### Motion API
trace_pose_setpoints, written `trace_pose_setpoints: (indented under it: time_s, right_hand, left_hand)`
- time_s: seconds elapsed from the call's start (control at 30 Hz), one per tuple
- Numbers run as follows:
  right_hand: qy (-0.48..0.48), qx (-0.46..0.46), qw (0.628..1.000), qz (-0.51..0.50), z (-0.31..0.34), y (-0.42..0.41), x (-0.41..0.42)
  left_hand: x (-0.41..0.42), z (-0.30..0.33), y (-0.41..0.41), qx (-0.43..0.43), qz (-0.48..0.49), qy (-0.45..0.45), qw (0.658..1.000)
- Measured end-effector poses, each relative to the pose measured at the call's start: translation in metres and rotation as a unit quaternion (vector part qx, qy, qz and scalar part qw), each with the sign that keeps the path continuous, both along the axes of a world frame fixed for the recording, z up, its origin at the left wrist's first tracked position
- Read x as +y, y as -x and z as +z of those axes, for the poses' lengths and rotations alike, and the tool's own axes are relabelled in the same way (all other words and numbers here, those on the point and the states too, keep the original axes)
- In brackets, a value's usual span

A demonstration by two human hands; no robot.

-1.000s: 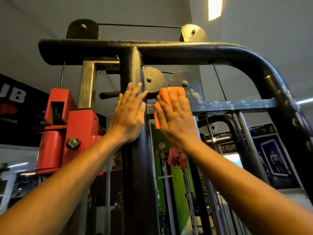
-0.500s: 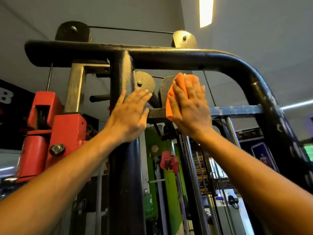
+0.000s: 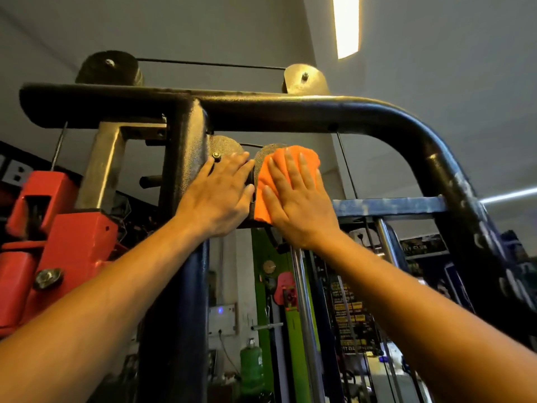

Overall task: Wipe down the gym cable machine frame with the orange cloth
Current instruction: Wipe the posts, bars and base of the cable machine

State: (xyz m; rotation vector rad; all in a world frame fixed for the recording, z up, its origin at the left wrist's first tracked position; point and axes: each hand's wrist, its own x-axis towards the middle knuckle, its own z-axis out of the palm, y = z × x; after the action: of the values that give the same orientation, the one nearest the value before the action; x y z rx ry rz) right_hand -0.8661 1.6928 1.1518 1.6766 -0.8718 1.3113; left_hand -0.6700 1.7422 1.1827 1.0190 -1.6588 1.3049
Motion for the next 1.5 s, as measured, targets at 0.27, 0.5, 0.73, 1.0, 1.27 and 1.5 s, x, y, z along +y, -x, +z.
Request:
trace_pose_setpoints:
  time_s: [0.27, 0.5, 0.73, 1.0, 1.27, 1.5]
  right_hand:
    - [-0.017, 0.026, 1.0, 0.003, 0.044, 0.012, 0.006]
    - [0.006, 0.05, 0.999, -0.01, -0.001, 0.021, -0.005]
    - [0.006, 0.013, 1.0, 0.02, 0.031, 0.006, -0.003]
    - [0.025, 0.027, 0.998, -0.06, -0.046, 0.082, -0.02]
    - [0.021, 0.013, 0.998, -0.05, -0.061, 0.069, -0.014]
    - [-0.036, -0.105, 0.993, -0.048, -0.055, 0.143, -0.018]
  left_hand:
    - [-0.001, -0.009, -0.007, -0.009, 0.04, 0.0, 0.999]
    - [0.0, -0.013, -0.006, 0.0, 0.031, -0.007, 0.999]
    - [-0.002, -0.008, -0.006, 0.012, 0.007, 0.003, 1.0]
    - [-0.002, -0.021, 0.003, -0.033, 0.001, -0.022, 0.999]
    - [-0.017, -0.033, 0.049, 0.014, -0.068, -0.039, 0.997]
    - [-0.022, -0.04, 0.059, 0.01, -0.07, -0.03, 0.997]
